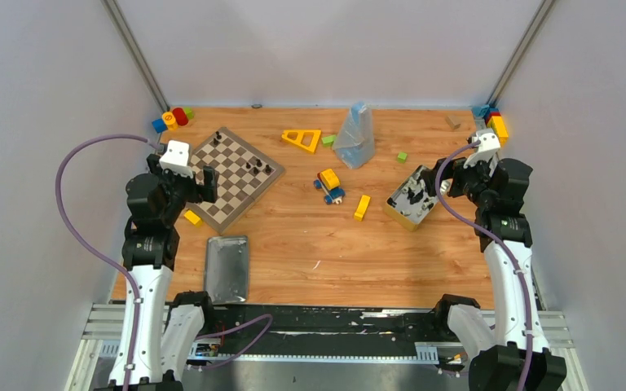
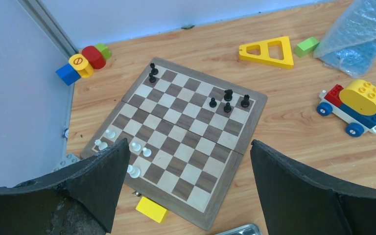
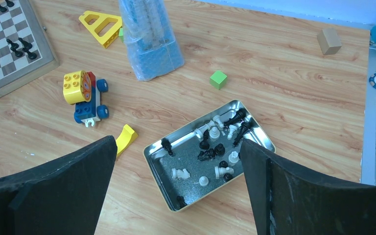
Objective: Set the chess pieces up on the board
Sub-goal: Move the chessboard to the center of the board.
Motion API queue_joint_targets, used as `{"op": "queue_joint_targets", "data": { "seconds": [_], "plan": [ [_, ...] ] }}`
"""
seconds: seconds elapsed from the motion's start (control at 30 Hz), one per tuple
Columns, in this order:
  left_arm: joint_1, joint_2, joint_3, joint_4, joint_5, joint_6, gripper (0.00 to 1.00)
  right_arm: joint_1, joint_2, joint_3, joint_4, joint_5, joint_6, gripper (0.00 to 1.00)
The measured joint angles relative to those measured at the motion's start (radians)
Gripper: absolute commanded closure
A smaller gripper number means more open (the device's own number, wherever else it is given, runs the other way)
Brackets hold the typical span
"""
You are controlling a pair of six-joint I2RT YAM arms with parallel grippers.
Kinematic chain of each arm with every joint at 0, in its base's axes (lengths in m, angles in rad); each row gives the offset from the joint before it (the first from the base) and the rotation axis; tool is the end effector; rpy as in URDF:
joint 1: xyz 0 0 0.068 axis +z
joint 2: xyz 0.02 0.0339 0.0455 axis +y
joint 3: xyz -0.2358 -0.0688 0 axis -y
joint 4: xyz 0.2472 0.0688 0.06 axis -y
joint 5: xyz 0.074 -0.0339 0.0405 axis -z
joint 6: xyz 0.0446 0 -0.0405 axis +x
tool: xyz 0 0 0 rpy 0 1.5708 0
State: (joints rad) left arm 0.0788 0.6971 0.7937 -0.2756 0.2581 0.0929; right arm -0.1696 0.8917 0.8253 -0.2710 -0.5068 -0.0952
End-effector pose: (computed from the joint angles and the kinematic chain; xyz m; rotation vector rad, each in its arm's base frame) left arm 0.1950 0.0040 0.3276 0.2003 1.7333 -0.1000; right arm 0.2295 -0.0173 0.3030 -0.2698 1.8558 0.3009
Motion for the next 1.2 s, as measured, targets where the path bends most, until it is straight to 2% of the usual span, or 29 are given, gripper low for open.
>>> {"op": "queue_joint_targets", "data": {
  "seconds": [0.37, 0.5, 0.63, 0.8, 1.03, 1.2],
  "plan": [
    [0.000, 0.010, 0.005, -0.021, -0.036, 0.022, 0.00, 0.000, 0.010, 0.000, 0.000, -0.002, -0.002, 0.00],
    [0.000, 0.087, 0.092, -0.082, -0.105, 0.028, 0.00, 0.000, 0.014, 0.000, 0.000, -0.003, -0.002, 0.00],
    [0.002, 0.266, 0.240, -0.109, -0.156, 0.027, 0.00, 0.000, 0.017, 0.000, 0.000, -0.007, -0.002, 0.00],
    [0.033, 0.529, 0.373, -0.114, -0.152, 0.011, 0.01, 0.000, 0.018, 0.000, 0.000, -0.020, -0.002, 0.00],
    [0.152, 0.923, 0.631, -0.165, -0.056, -0.074, 0.04, 0.000, 0.032, 0.000, 0.000, -0.037, -0.002, 0.00],
    [0.241, 1.160, 0.835, -0.181, 0.021, -0.158, 0.11, 0.000, 0.050, 0.000, 0.000, -0.045, -0.003, 0.00]
  ]
}}
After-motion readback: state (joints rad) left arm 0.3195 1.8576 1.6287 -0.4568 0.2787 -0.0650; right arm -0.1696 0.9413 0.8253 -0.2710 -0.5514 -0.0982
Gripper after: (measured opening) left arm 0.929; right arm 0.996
